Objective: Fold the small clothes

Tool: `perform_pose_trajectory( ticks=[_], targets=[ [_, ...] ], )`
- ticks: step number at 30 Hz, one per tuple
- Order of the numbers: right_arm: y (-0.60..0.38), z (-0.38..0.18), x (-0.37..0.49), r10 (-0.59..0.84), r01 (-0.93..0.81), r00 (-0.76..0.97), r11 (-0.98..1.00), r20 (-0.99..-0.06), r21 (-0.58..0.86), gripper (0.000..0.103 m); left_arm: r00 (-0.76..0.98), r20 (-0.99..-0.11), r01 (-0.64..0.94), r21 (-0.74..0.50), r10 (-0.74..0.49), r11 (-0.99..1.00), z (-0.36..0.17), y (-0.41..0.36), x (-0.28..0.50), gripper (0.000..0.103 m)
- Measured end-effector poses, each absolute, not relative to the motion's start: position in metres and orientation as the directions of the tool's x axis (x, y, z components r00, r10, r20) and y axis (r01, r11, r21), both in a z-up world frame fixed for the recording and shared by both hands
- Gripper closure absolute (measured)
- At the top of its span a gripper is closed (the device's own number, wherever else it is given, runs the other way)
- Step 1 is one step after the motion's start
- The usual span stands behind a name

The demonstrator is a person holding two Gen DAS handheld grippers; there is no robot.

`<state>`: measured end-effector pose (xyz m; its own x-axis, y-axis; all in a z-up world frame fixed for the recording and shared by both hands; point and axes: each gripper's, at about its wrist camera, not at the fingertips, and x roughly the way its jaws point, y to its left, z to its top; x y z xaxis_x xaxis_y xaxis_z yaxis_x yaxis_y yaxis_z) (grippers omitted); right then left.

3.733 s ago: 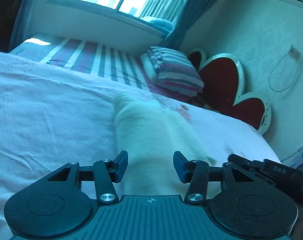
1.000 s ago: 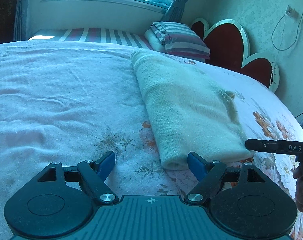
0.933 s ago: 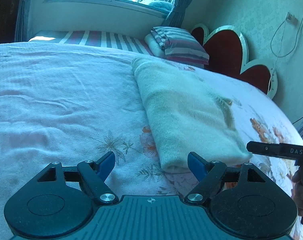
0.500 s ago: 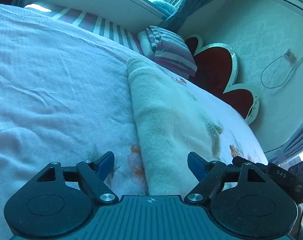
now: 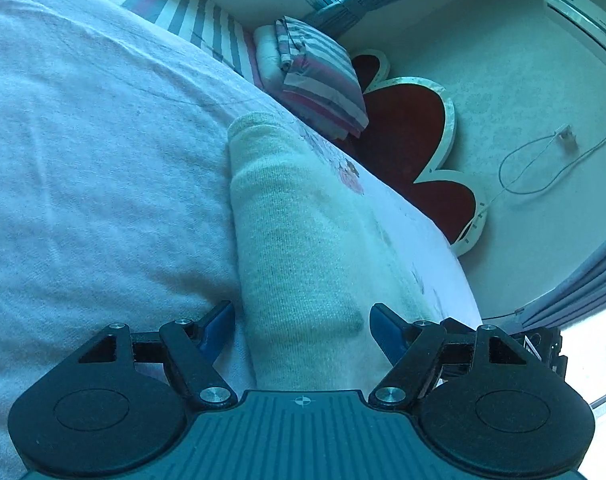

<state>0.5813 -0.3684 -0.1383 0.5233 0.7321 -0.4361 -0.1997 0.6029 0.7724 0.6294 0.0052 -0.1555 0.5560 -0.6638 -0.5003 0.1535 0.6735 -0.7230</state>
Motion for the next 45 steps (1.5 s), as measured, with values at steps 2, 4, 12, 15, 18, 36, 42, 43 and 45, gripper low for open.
perform_pose_trajectory(
  ticks=[2,4,12,15,18,36,42,43,45],
  targets=[
    [-0.364,-0.138,0.587,0.737,-0.211,0.516,0.603,-0.437,0.769,0.024,0.547,-0.503,0.176,-0.712,-0.669,0.679,-0.154,0.003,0.634,0.029],
    [-0.362,-0.139,0.592,0.734,-0.218,0.513,0.612,-0.444,0.76,0.031,0.545,-0.504,0.189,-0.705,-0.67,0.684,-0.152,-0.001,0.638,0.029],
    [-0.362,-0.142,0.595,0.75,-0.286,0.492,0.618,-0.441,0.732,0.043,0.54,-0.496,0.238,-0.685,-0.68,0.689,-0.15,-0.011,0.65,0.029],
    [-0.356,-0.141,0.6,0.753,-0.324,0.488,0.625,-0.441,0.71,0.042,0.55,-0.505,0.243,-0.665,-0.665,0.706,-0.147,-0.017,0.651,0.03],
    [-0.355,-0.14,0.599,0.754,-0.328,0.492,0.624,-0.436,0.709,0.043,0.56,-0.524,0.245,-0.635,-0.641,0.733,-0.143,-0.02,0.65,0.036],
    [-0.345,-0.136,0.597,0.689,-0.314,0.549,0.694,-0.473,0.648,0.064,0.612,-0.581,0.226,-0.522,-0.536,0.823,-0.125,-0.038,0.638,0.056],
    [-0.336,-0.109,0.584,0.678,-0.351,0.576,0.71,-0.458,0.611,0.071,0.657,-0.54,0.266,-0.486,-0.525,0.833,-0.101,-0.039,0.623,0.065],
    [-0.334,-0.103,0.581,0.68,-0.362,0.576,0.71,-0.454,0.604,0.071,0.663,-0.531,0.27,-0.487,-0.527,0.831,-0.095,-0.036,0.62,0.065],
    [-0.325,-0.09,0.577,0.687,-0.385,0.576,0.706,-0.443,0.594,0.071,0.676,-0.512,0.28,-0.486,-0.53,0.828,-0.083,-0.026,0.612,0.065]
  ],
)
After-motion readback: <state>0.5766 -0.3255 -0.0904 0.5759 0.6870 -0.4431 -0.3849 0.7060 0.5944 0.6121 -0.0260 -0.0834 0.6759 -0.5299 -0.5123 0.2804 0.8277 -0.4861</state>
